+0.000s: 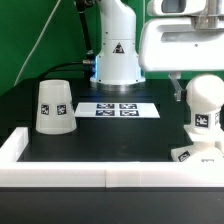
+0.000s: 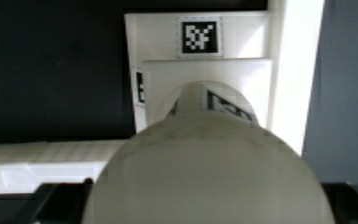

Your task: Assemble lamp

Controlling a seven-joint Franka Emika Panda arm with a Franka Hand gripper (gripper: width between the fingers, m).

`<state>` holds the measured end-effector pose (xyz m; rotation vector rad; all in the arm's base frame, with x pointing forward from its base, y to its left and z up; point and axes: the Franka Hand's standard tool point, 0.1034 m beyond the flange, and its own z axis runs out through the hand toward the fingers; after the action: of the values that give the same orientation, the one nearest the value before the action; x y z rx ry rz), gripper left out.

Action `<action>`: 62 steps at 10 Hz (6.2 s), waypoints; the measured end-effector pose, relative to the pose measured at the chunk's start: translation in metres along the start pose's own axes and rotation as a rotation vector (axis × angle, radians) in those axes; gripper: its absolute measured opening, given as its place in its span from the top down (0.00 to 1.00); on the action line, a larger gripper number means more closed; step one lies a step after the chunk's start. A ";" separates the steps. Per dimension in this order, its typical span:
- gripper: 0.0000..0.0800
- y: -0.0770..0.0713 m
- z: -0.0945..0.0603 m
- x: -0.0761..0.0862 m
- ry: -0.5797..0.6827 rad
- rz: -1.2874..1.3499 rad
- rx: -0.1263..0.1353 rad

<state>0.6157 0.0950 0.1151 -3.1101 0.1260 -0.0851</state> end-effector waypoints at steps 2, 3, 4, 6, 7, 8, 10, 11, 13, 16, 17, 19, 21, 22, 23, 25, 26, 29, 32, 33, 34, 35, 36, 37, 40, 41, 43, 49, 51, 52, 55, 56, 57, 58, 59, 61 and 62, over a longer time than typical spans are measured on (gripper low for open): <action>0.28 0.000 0.000 0.000 -0.001 0.147 0.000; 0.28 0.001 0.000 0.000 -0.002 0.223 -0.001; 0.28 0.001 0.000 0.000 -0.002 0.278 -0.001; 0.28 0.001 0.001 -0.001 -0.004 0.400 -0.001; 0.28 0.001 0.001 -0.001 -0.007 0.491 0.001; 0.28 0.002 0.001 -0.004 -0.023 0.655 0.016; 0.28 -0.002 0.002 -0.008 -0.062 0.869 0.036; 0.28 -0.003 0.003 -0.009 -0.080 0.973 0.048; 0.28 -0.006 0.004 -0.010 -0.101 1.183 0.056; 0.28 -0.008 0.004 -0.009 -0.133 1.422 0.073; 0.28 -0.007 0.004 -0.009 -0.145 1.472 0.083; 0.28 -0.009 0.004 -0.007 -0.172 1.622 0.102; 0.28 -0.010 0.004 -0.006 -0.180 1.676 0.108; 0.28 -0.010 0.004 -0.006 -0.181 1.707 0.109; 0.28 -0.011 0.004 -0.006 -0.181 1.706 0.109; 0.13 -0.011 0.004 -0.008 -0.182 1.562 0.101; 0.13 -0.011 0.004 -0.008 -0.174 1.478 0.106; 0.13 -0.009 0.004 -0.008 -0.148 1.193 0.121; 0.13 -0.009 0.004 -0.008 -0.130 0.961 0.134; 0.13 -0.008 0.004 -0.008 -0.121 0.844 0.134; 0.13 -0.006 0.002 -0.008 -0.107 0.662 0.108; 0.13 -0.005 0.001 -0.006 -0.091 0.532 0.091; 0.13 -0.004 0.000 -0.005 -0.081 0.414 0.083; 0.13 -0.004 0.000 -0.005 -0.076 0.312 0.080; 0.13 -0.002 0.000 -0.005 -0.068 0.111 0.086; 0.13 -0.002 0.000 -0.005 -0.064 0.033 0.088; 0.13 -0.003 0.000 -0.003 -0.041 -0.161 0.085; 0.13 -0.009 0.002 -0.003 -0.019 -0.749 0.053; 0.13 -0.007 0.003 -0.004 -0.027 -0.920 0.044; 0.13 -0.006 0.003 -0.004 -0.032 -0.986 0.038; 0.14 -0.002 0.003 -0.002 -0.030 -1.111 0.026; 0.14 -0.001 0.003 -0.002 -0.031 -1.109 0.026; 0.28 -0.001 0.003 -0.002 -0.031 -1.089 0.026; 0.28 -0.001 0.003 -0.002 -0.031 -1.062 0.026; 0.28 -0.001 0.003 -0.002 -0.031 -1.061 0.026; 0.28 -0.002 0.003 -0.002 -0.017 -0.823 0.019; 0.28 -0.003 0.002 -0.002 -0.012 -0.730 0.018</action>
Offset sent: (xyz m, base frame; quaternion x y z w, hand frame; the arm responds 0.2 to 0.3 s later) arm 0.0000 0.0000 0.0000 0.0000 0.0000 0.1938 0.9810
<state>0.6145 0.0979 0.1127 -2.9533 -0.9944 -0.0785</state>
